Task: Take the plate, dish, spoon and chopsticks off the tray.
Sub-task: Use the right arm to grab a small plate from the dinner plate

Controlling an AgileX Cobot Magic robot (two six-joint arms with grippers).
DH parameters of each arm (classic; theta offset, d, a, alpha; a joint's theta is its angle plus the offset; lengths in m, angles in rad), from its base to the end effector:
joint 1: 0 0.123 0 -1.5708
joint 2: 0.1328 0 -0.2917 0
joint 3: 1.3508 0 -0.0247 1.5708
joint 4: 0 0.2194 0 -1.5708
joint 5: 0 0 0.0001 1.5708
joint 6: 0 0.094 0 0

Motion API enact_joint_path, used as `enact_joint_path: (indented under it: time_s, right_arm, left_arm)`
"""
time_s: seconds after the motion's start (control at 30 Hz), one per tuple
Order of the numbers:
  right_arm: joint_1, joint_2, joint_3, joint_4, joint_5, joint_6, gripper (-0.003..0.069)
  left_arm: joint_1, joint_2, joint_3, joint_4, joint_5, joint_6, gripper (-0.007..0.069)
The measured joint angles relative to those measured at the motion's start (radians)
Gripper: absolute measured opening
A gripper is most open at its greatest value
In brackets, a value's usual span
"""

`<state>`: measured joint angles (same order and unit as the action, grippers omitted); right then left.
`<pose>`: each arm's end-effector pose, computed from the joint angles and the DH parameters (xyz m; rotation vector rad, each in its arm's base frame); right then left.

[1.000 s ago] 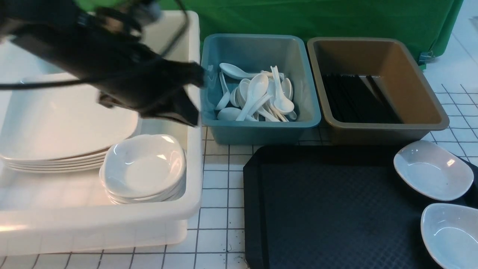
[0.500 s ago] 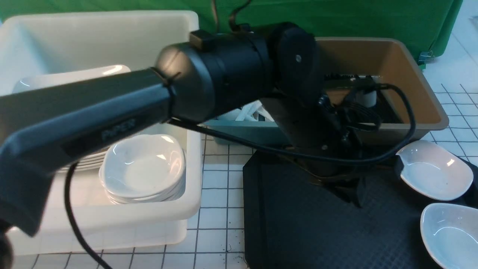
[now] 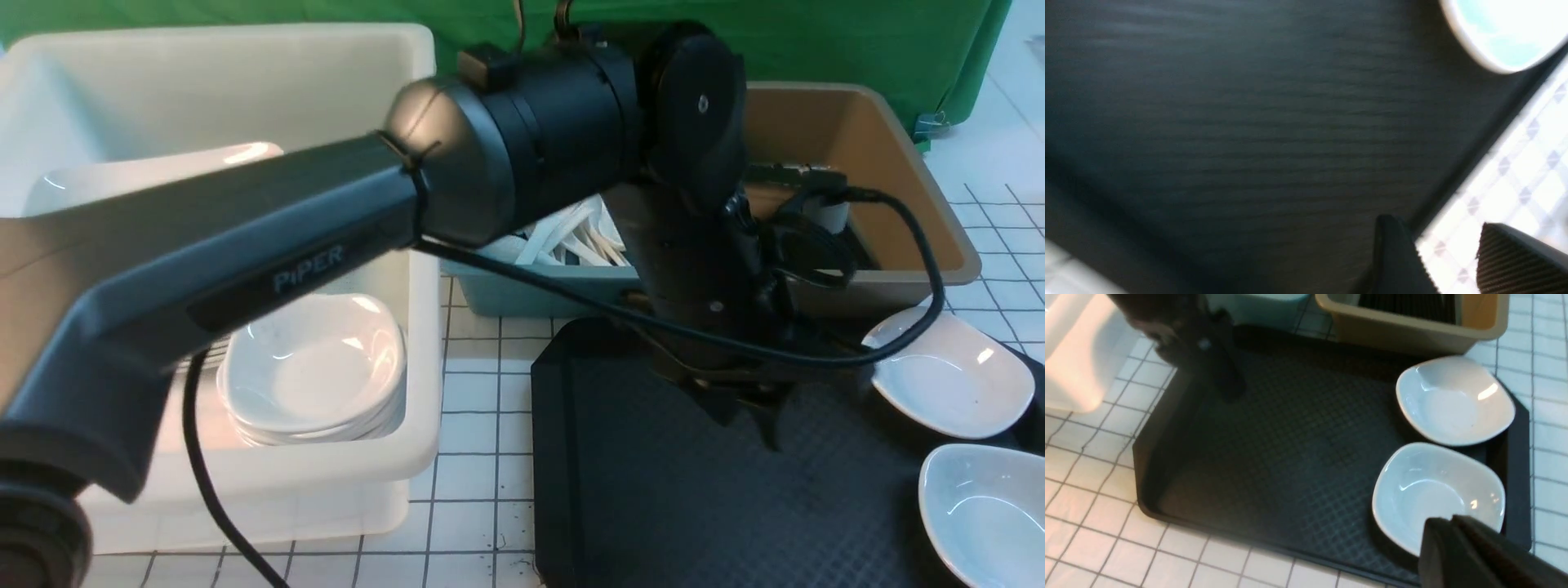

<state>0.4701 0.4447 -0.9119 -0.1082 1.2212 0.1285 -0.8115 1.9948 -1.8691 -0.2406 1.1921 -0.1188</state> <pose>0.0067 -0.0073 0.3610 -0.3669 2.2083 0.1924 0.2642 -0.3086 0.3007 0.9141 2.7495 -0.5338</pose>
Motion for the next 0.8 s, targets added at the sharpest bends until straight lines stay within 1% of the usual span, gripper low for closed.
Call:
enact_joint_path:
  time_s: [0.03, 0.07, 0.13, 0.23, 0.3, 0.37, 0.4, 0.43, 0.47, 0.5, 0.53, 0.57, 0.6, 0.63, 0.73, 0.8]
  right_arm:
    - [0.000, 0.000, 0.002, 0.001, 0.000, 0.001, 0.0018]
    - [0.000, 0.032, 0.015, 0.016, 0.001, 0.001, 0.0019]
    - [0.000, 0.088, 0.043, 0.037, 0.000, 0.001, 0.0019]
    - [0.000, 0.197, 0.101, 0.047, 0.001, 0.001, 0.0024]
    - [0.000, 0.284, 0.135, 0.048, 0.000, 0.001, 0.0045]
    - [0.000, 0.351, 0.151, 0.048, -0.010, 0.001, 0.0075]
    - [0.000, 0.387, 0.155, 0.048, -0.020, 0.001, 0.0104]
    - [0.000, 0.387, 0.155, 0.048, -0.023, 0.001, 0.0111]
    - [0.000, 0.449, 0.158, 0.048, -0.053, 0.001, 0.0188]
    - [0.000, 0.485, 0.158, 0.048, -0.073, 0.001, 0.0237]
    - [0.000, 0.492, 0.158, 0.047, -0.078, 0.001, 0.0247]
    - [0.000, 0.559, 0.158, 0.042, -0.115, 0.001, 0.0326]
    - [0.000, 0.590, 0.158, 0.037, -0.128, 0.001, 0.0347]
    - [0.000, 0.631, 0.158, 0.021, -0.153, 0.001, 0.0374]
    - [0.000, 0.733, 0.158, -0.039, -0.191, 0.006, 0.0397]
    - [0.000, 0.838, 0.158, -0.121, -0.209, 0.047, 0.0406]
  left_arm:
    - [0.002, -0.002, 0.000, 0.007, 0.000, 0.000, 0.0273]
    - [0.019, -0.019, -0.006, 0.049, 0.014, 0.001, 0.0251]
    - [0.053, -0.049, -0.009, 0.079, 0.018, 0.001, 0.0200]
    - [0.111, -0.108, 0.000, 0.078, 0.021, 0.024, 0.0099]
    - [0.154, -0.166, 0.049, 0.066, 0.021, 0.057, 0.0035]
    - [0.198, -0.230, 0.111, 0.058, 0.022, 0.080, 0.0006]
    - [0.226, -0.268, 0.150, 0.058, 0.023, 0.091, 0.0001]
    - [0.238, -0.283, 0.158, 0.058, 0.023, 0.092, 0.0001]
    - [0.281, -0.339, 0.223, 0.058, 0.025, 0.102, 0.0000]
    - [0.313, -0.379, 0.265, 0.058, 0.025, 0.113, 0.0000]
    - [0.326, -0.394, 0.281, 0.058, 0.025, 0.119, 0.0000]
    - [0.377, -0.456, 0.344, 0.059, 0.025, 0.119, 0.0000]
    - [0.395, -0.478, 0.367, 0.059, 0.025, 0.119, 0.0000]
    - [0.434, -0.525, 0.411, 0.059, 0.026, 0.125, 0.0000]
    - [0.486, -0.589, 0.490, 0.059, 0.028, 0.131, 0.0000]
    - [0.527, -0.642, 0.553, 0.059, 0.019, 0.135, 0.0000]
